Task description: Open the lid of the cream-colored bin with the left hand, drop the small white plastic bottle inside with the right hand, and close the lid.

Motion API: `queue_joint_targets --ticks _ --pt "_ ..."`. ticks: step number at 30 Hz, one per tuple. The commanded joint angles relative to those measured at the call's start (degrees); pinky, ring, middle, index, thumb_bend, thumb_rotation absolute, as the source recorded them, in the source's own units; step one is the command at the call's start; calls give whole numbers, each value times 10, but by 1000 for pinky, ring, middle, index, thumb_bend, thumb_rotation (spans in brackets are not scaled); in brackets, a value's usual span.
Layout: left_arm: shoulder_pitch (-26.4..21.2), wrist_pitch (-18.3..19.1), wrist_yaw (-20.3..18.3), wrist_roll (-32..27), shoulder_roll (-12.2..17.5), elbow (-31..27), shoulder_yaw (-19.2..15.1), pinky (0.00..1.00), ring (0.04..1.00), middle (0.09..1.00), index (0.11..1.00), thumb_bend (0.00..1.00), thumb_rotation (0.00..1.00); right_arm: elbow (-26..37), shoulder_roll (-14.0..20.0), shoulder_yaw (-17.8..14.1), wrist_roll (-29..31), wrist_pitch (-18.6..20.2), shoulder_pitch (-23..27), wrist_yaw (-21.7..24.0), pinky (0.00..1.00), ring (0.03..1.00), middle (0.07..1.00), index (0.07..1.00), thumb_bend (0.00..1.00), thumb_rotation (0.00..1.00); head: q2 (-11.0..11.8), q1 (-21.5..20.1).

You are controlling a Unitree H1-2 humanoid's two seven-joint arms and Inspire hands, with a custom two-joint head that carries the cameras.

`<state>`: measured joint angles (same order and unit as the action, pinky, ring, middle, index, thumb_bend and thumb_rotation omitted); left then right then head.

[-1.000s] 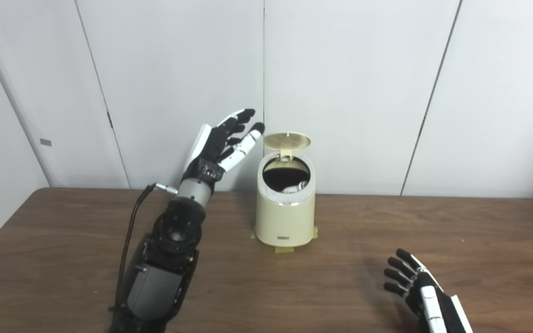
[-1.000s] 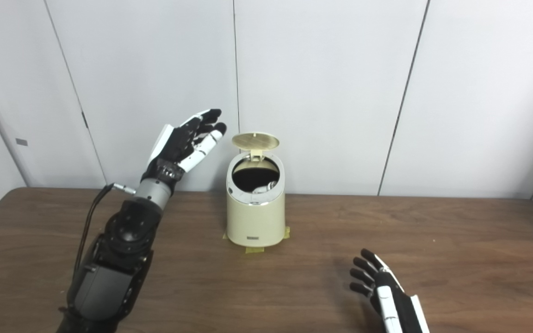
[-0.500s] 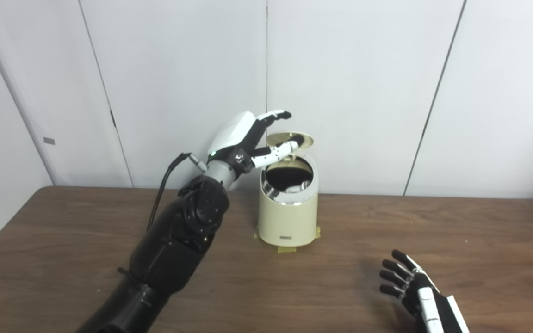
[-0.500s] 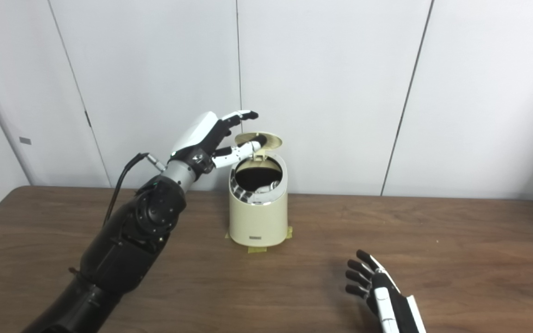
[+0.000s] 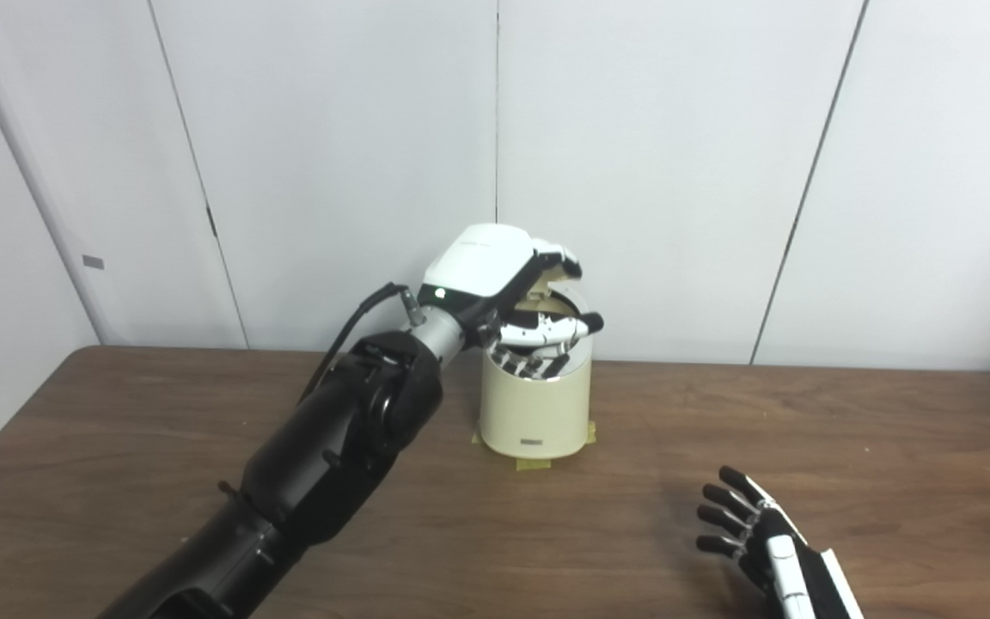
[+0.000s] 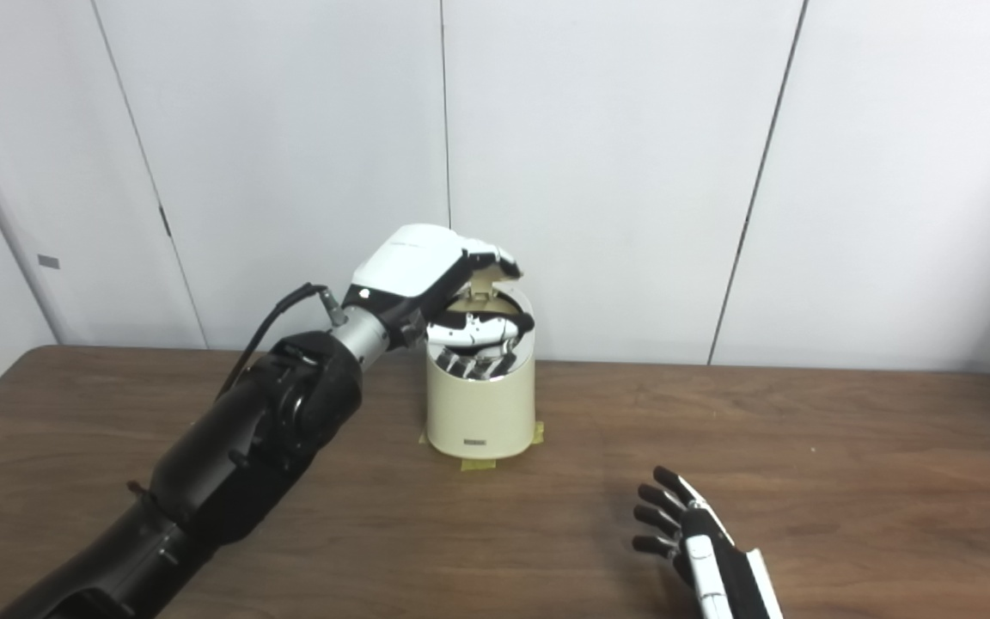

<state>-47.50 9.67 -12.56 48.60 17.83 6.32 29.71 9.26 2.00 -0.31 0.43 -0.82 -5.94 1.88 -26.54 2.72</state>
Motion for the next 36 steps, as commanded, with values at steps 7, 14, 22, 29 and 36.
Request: queue_joint_targets --ticks 7,14,22,29,36 --pt "-25 -31 -23 76 20 -8 0 788 798 752 751 620 879 -7 -6 10 -12 -9 -21 -1 661 778 805 871 477 991 -9 -2" --pt "-8 -37 -54 77 21 -23 -16 821 799 761 760 615 888 -5 -7 10 -14 -3 -20 -1 662 776 801 868 458 966 -12 -3" --pt "14 -40 -55 61 11 -10 -39 753 760 783 770 606 830 -5 -5 14 -30 -3 -20 -2 650 763 797 862 448 856 -22 -11" --pt "29 -45 -48 43 2 3 -55 703 739 797 794 586 751 1 -9 14 -38 8 -20 -5 650 755 792 857 415 805 -26 -14" --pt "36 -39 -64 29 0 13 -58 789 819 843 884 572 724 10 -9 16 -42 22 -22 -5 658 747 784 862 419 744 -34 -15"
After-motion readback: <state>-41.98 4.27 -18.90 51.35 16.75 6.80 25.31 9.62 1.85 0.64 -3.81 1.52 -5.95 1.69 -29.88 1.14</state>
